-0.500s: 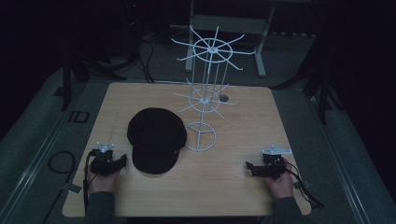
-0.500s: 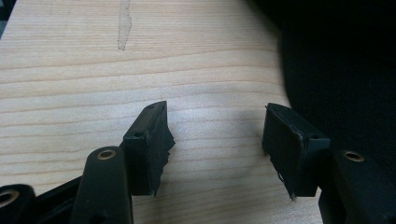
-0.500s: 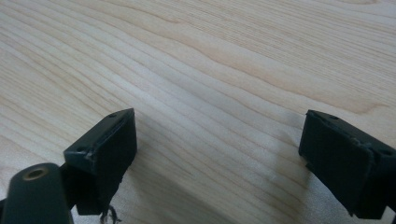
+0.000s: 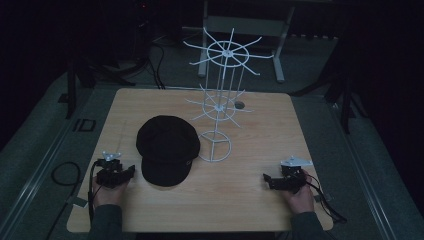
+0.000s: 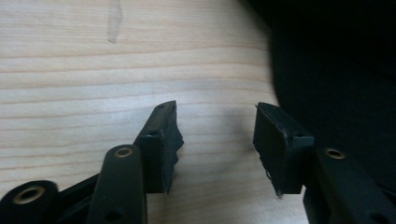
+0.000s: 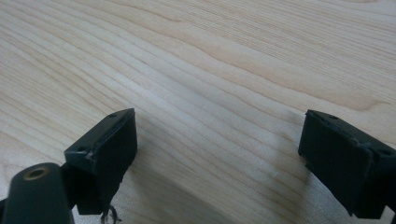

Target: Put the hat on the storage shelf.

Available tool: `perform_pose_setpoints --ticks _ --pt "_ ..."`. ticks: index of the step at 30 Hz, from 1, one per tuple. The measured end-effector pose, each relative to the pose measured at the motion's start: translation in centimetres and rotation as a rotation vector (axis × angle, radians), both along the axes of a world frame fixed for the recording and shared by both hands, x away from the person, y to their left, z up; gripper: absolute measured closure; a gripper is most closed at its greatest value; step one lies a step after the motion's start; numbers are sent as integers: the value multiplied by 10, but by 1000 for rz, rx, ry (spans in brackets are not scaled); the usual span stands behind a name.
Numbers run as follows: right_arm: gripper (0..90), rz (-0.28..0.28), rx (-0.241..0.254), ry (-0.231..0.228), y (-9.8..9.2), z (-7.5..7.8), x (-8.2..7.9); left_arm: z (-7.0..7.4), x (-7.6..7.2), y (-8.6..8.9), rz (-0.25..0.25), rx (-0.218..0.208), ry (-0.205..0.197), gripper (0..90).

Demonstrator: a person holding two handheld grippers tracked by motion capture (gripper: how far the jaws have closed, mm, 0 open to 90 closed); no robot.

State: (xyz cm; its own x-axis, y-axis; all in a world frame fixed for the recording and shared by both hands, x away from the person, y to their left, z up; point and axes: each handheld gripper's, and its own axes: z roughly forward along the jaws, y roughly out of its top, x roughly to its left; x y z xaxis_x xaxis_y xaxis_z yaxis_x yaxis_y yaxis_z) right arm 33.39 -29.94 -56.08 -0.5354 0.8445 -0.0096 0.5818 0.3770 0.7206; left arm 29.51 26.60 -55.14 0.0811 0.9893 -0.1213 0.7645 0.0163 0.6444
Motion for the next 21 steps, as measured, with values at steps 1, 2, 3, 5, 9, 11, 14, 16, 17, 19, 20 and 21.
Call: perform_pose_setpoints --ticks 1,2,3,5,9,11,14,16,17,19,20,21 --pt "115 0 0 0 0 0 0 1 0 0 -10 -10 10 538" --pt "115 0 0 0 0 0 0 2 0 -1 -18 -7 18 538" --pt "115 1 0 0 0 0 0 6 0 -3 -39 4 26 538" --pt "115 1 -1 0 0 0 0 11 -1 -4 -50 6 26 537" --pt "115 0 -1 1 0 0 0 25 0 -5 -77 -4 20 537" --pt "115 0 -1 0 0 0 0 32 2 -5 -87 -3 10 533" --pt "115 -2 0 3 0 0 0 41 6 -6 -87 -6 -9 528" --pt "115 -3 0 3 0 0 0 46 10 -6 -83 -2 -20 526" --pt "115 -3 1 3 0 0 0 49 12 -5 -79 -5 -26 522" --pt "115 -3 1 3 0 0 0 51 14 -5 -77 -8 -30 516" --pt "115 -3 1 3 0 0 0 53 16 -4 -76 -15 -37 516" --pt "115 -3 0 3 0 0 0 55 18 -4 -73 -17 -43 498"
